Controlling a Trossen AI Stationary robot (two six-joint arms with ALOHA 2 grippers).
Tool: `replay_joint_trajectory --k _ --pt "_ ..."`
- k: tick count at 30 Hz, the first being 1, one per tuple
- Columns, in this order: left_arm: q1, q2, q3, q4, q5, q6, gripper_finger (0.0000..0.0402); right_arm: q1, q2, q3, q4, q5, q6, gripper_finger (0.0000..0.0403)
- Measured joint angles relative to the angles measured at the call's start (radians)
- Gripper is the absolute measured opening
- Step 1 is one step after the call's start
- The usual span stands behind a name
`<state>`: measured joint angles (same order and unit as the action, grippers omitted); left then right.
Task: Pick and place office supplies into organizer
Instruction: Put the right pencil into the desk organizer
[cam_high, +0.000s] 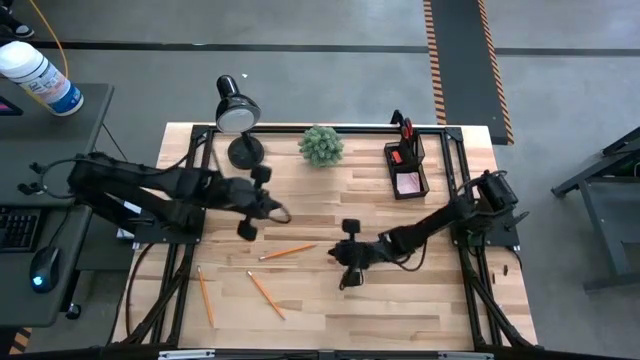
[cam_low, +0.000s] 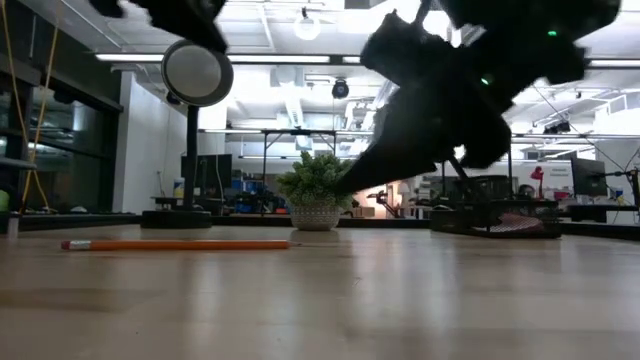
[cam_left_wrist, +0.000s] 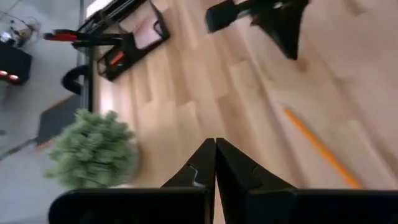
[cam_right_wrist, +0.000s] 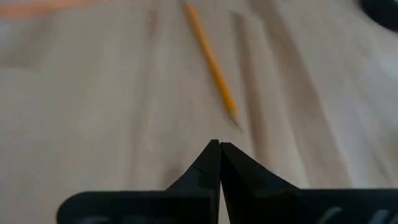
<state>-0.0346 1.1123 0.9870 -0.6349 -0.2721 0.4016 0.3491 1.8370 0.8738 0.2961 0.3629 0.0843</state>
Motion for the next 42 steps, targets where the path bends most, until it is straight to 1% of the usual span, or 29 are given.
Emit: replay_joint_trajectory --k 2,4,9,12,16,21,26,34,36,39,42 --pt "-0.041 -0.052 -0.058 0.007 0.0 -0.06 0.0 -0.03 0.0 0.0 0.03 -0.094 -0.032 0.0001" --pt "-0.083 -0.097 -0.11 0.011 -0.012 -0.125 0.0 -0.057 0.0 0.0 0.034 -0.163 -0.04 0.0003" --pt "-0.191 -0.188 -0.234 0.062 -0.112 -0.247 0.0 -0.126 0.0 0.0 0.036 -0.249 -0.053 0.0001" --pt "-0.231 -0.212 -0.265 0.064 -0.161 -0.29 0.0001 -0.158 0.0 0.0 0.065 -0.297 -0.065 0.0002" --pt "-0.278 -0.221 -0.292 0.064 -0.176 -0.346 0.0001 -0.191 0.0 0.003 0.099 -0.37 -0.072 0.0006" --pt "-0.316 -0.197 -0.35 0.061 -0.137 -0.481 0.0003 -0.2 0.0 0.005 0.098 -0.383 -0.12 0.0003" --pt "-0.327 -0.145 -0.412 0.059 -0.046 -0.605 0.0003 -0.198 0.0 0.006 0.096 -0.387 -0.138 0.0001" --pt "-0.328 -0.068 -0.422 0.067 0.016 -0.784 0.0003 -0.187 0.0 0.006 0.061 -0.385 -0.155 0.0001" --pt "-0.346 -0.045 -0.422 0.073 0.014 -0.827 0.0003 -0.177 0.0 0.006 0.059 -0.386 -0.182 0.0001" --pt "-0.388 -0.011 -0.422 0.129 0.009 -0.862 0.0003 -0.167 0.0 0.006 0.062 -0.387 -0.231 0.0002" --pt "-0.438 0.024 -0.422 0.183 -0.054 -0.912 0.0003 -0.163 0.0 0.006 0.068 -0.387 -0.26 0.0001"
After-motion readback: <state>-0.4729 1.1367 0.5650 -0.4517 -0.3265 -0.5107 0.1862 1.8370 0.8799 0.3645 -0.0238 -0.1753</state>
